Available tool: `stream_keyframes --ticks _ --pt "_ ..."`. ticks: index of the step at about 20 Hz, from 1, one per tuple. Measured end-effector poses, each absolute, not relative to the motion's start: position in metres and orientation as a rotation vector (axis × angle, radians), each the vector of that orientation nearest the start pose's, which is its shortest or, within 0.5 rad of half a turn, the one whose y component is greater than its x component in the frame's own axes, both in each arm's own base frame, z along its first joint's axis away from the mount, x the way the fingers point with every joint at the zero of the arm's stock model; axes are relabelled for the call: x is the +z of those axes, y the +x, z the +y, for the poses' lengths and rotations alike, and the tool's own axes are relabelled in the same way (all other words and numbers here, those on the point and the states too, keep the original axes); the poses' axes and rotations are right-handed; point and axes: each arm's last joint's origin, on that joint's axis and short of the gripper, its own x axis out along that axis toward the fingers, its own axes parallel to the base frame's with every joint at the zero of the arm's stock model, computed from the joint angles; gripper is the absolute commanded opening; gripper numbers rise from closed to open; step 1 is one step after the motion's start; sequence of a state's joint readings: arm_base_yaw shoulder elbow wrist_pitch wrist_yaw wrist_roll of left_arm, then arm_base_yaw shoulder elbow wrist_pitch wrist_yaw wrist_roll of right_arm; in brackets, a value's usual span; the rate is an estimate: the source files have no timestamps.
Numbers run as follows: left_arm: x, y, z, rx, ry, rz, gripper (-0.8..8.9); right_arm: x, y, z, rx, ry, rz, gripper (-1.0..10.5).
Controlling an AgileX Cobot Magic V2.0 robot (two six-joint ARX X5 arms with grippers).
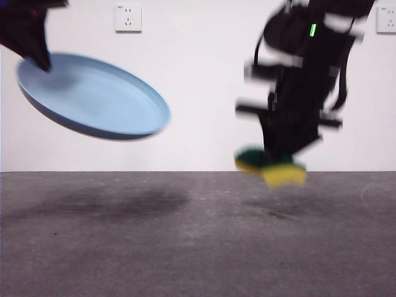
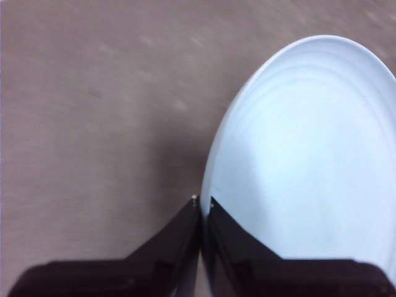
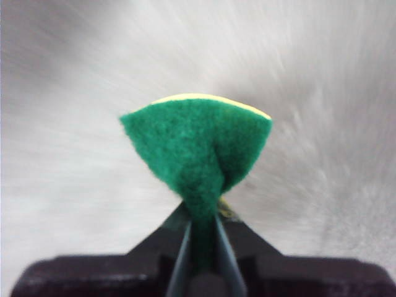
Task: Pick up the plate,pick up the cloth,clean the plate with the cloth
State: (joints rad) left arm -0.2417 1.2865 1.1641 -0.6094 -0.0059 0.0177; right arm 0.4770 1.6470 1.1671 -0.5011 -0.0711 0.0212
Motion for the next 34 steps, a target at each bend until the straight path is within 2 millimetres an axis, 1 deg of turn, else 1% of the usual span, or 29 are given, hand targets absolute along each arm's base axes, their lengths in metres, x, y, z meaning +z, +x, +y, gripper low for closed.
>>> stream_keyframes --ticks 1,3,4,5,7,10,13,15,17,19,21,23,24,26,27,29,31,34 --pt "0.313 0.267 -0.071 -0.275 0.095 0.765 -0.06 0.248 0.289 0.159 0.526 -0.16 0.914 -0.1" --pt "0.297 0.275 -0.086 -0.324 0.092 0.826 -0.06 0.28 0.268 0.16 0.58 -0.134 0.813 -0.2" --pt "0.29 0.278 -0.095 -0.345 0.098 0.849 -0.06 0.293 0.259 0.16 0.597 -0.123 0.771 -0.2" --pt "0.285 0.279 -0.106 -0.374 0.104 0.863 -0.06 0.304 0.25 0.16 0.613 -0.11 0.736 -0.2" --pt "0.283 0.275 -0.125 -0.435 0.111 0.85 -0.06 0.312 0.242 0.163 0.634 -0.101 0.711 -0.2" --pt "0.289 0.266 -0.151 -0.577 0.079 0.797 -0.06 0.303 0.244 0.172 0.644 -0.103 0.745 -0.2" --pt "0.291 0.257 -0.169 -0.652 0.066 0.783 -0.06 0.292 0.245 0.19 0.678 -0.107 0.767 -0.2" --pt "0.293 0.256 -0.175 -0.665 0.055 0.754 -0.06 0.285 0.241 0.206 0.717 -0.115 0.775 -0.2" --pt "0.294 0.256 -0.175 -0.654 0.053 0.749 -0.06 0.278 0.235 0.217 0.744 -0.133 0.808 -0.2" --pt "0.296 0.26 -0.173 -0.647 0.041 0.719 -0.06 0.273 0.226 0.221 0.759 -0.169 0.869 -0.2" --pt "0.298 0.265 -0.167 -0.627 0.018 0.698 -0.06 0.267 0.217 0.218 0.733 -0.24 0.952 -0.2" --pt "0.297 0.269 -0.159 -0.602 0.004 0.708 -0.07 0.261 0.214 0.208 0.598 -0.366 1.014 -0.1" --pt "0.296 0.271 -0.156 -0.6 -0.006 0.72 -0.07 0.259 0.215 0.2 0.484 -0.444 1.022 -0.1" --pt "0.295 0.271 -0.152 -0.619 -0.026 0.751 -0.07 0.261 0.225 0.19 0.288 -0.52 0.943 -0.1" --pt "0.294 0.27 -0.151 -0.625 -0.035 0.766 -0.07 0.263 0.23 0.188 0.243 -0.514 0.901 -0.1" --pt "0.294 0.27 -0.151 -0.634 -0.045 0.776 -0.07 0.267 0.238 0.187 0.235 -0.469 0.847 -0.1" --pt "0.294 0.27 -0.152 -0.651 -0.054 0.782 -0.07 0.272 0.247 0.189 0.27 -0.393 0.783 -0.1" --pt "0.294 0.269 -0.152 -0.672 -0.069 0.789 -0.06 0.28 0.256 0.195 0.416 -0.25 0.704 -0.1"
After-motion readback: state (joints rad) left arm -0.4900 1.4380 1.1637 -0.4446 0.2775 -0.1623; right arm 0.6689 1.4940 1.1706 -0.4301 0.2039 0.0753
